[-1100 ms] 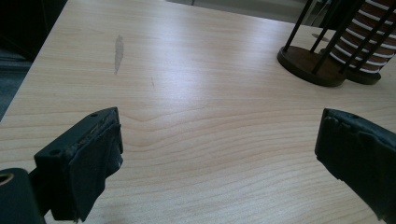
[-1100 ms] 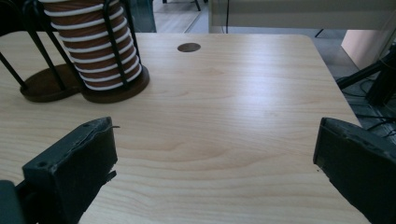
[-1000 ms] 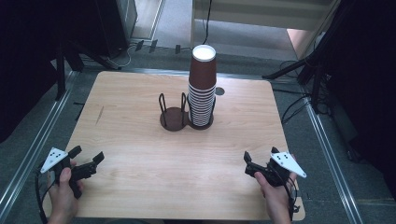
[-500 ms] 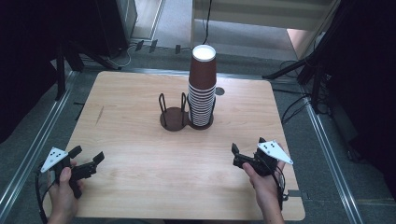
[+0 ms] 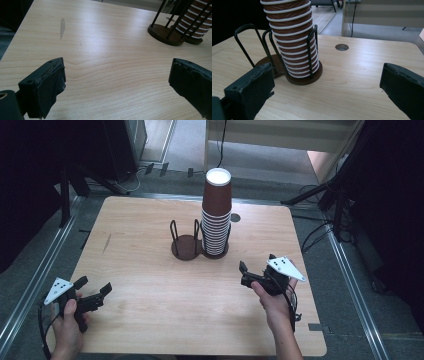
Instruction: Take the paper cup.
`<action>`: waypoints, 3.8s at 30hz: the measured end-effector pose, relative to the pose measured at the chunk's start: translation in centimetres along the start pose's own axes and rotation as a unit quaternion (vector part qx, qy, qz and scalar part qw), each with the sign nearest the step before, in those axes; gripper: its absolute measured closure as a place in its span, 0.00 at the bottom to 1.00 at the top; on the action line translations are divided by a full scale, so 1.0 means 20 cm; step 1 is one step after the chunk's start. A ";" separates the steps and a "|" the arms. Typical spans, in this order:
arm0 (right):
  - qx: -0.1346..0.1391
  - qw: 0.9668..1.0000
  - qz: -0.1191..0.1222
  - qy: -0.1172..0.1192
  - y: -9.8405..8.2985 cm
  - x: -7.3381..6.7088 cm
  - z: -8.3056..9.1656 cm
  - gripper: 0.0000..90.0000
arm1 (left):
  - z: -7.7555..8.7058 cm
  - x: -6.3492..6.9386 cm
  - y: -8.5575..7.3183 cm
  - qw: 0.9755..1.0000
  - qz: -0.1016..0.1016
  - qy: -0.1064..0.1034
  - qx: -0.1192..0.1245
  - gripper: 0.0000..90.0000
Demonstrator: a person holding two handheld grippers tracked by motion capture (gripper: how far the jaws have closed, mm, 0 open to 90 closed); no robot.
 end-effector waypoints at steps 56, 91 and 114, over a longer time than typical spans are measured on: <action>0.033 0.999 -0.001 0.040 0.41 -0.28 -0.38 0.00 | 0.00 -0.01 0.00 1.000 0.005 0.002 0.000 0.02; 0.070 0.997 0.016 -0.013 0.60 -0.39 -0.65 0.08 | 0.01 -0.01 0.00 1.000 0.011 -0.012 0.004 0.02; 0.094 0.995 0.022 -0.013 0.68 -0.40 -0.61 0.13 | 0.00 -0.01 0.00 1.000 0.009 -0.014 0.003 0.02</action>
Point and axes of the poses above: each handheld gripper's, and its own axes: z roughly backward along the jaws, y roughly out of its top, x roughly to its right, the point moved 1 cm from there along -z, roughly forward along the jaws, and after that the axes turned 1 degree about y, right-handed, at the moved point
